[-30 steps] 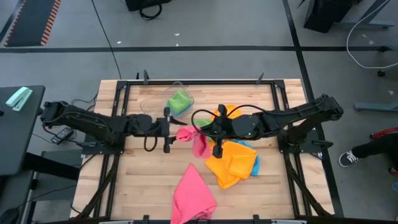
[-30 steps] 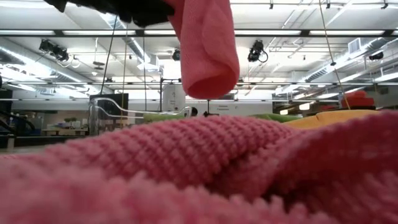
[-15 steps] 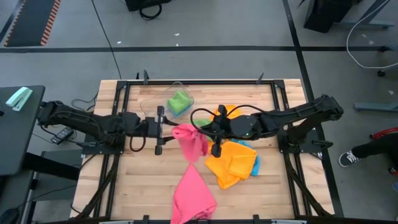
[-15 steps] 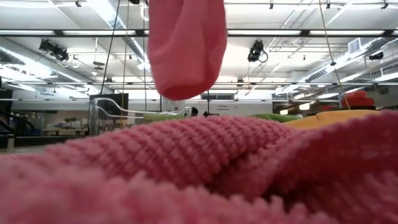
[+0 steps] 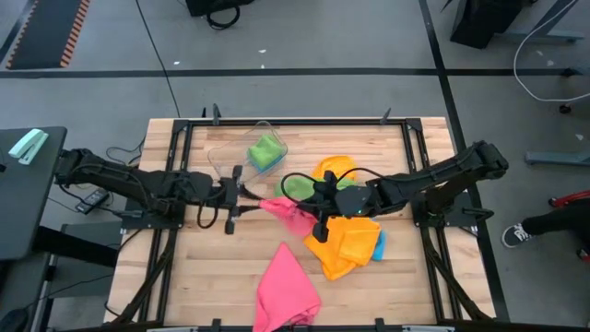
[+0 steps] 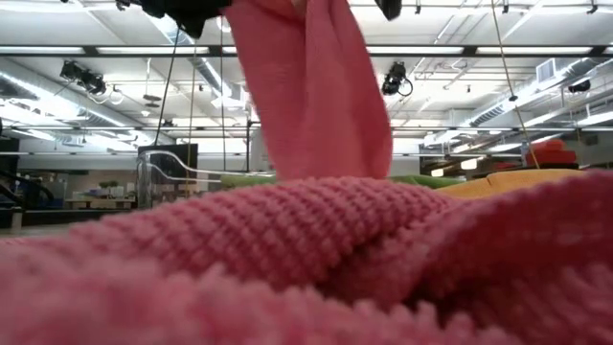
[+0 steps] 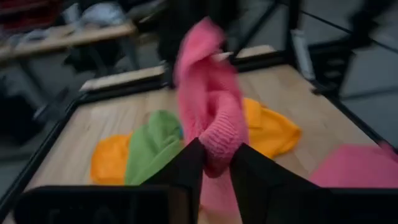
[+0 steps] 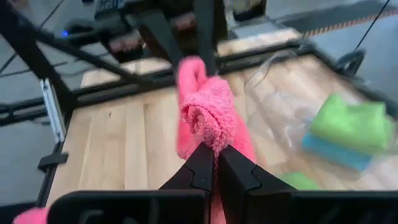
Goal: Fold microfiber towels
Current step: Fold the left pink microfiber towel
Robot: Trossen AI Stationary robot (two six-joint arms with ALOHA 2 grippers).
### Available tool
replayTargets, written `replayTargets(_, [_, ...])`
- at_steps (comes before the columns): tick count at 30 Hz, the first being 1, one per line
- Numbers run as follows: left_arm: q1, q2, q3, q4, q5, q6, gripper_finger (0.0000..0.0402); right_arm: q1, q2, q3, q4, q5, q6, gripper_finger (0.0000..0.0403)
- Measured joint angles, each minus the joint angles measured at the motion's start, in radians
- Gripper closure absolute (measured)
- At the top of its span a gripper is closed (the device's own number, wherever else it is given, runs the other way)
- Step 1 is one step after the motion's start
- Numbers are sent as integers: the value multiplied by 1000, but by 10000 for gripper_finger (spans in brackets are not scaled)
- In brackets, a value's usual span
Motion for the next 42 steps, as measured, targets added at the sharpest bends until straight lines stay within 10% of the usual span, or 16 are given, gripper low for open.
replayTargets(9, [-89, 5, 0, -18, 24, 279, 392, -1, 0, -28, 32, -21, 47, 384])
replayTargets(42, [-109, 88, 421, -564, 378, -28, 388, 63, 39, 10, 172, -213, 205, 384])
